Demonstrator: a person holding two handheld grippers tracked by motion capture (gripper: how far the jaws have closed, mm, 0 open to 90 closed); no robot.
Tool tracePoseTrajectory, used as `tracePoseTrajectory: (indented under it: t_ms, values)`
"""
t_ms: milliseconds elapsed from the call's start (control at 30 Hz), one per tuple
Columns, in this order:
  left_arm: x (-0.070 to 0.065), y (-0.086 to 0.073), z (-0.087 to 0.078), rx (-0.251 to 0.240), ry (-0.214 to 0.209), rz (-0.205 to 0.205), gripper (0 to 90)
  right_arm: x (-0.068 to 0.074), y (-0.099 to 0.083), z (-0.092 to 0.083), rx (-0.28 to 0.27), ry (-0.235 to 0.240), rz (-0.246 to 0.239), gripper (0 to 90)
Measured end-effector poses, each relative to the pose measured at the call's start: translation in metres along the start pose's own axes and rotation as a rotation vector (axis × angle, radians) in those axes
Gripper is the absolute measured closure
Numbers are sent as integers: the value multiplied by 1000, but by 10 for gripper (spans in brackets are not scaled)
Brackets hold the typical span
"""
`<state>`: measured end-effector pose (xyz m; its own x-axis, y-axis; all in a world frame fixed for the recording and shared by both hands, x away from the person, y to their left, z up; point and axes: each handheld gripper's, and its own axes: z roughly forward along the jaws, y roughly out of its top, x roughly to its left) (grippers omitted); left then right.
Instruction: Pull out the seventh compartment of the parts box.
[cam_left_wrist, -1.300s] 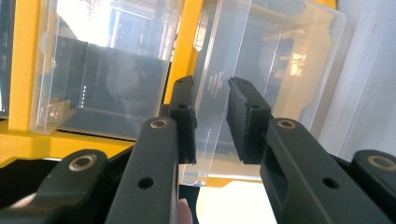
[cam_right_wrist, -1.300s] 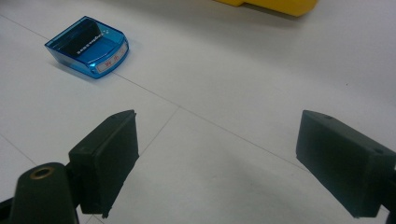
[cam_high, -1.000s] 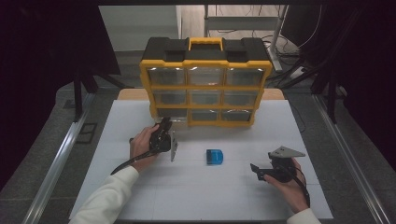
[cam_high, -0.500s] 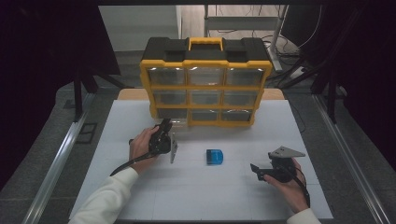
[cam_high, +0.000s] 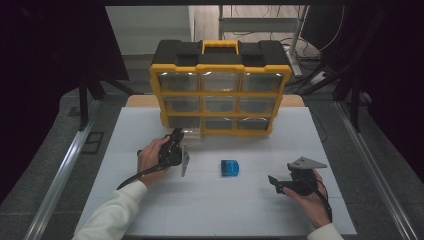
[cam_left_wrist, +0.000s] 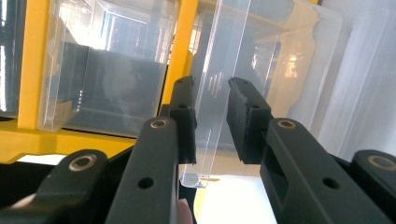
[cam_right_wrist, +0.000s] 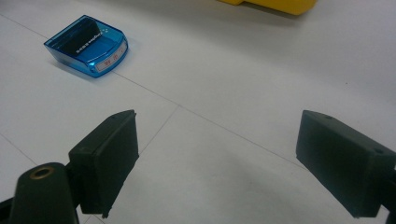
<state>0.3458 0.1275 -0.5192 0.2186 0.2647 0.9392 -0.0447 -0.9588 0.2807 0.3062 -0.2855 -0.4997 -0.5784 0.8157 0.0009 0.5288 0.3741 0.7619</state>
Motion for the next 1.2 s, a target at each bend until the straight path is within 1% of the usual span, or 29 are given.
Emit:
tracePoseTrajectory:
  t_ms: [533,1200]
  values:
    - [-1,-1,-7,-10,-6,-3,731,0,0,1,3,-3,1,136]
    - [-1,0,-14,-22,-13,5,730,0,0,1,8,-8,6,137]
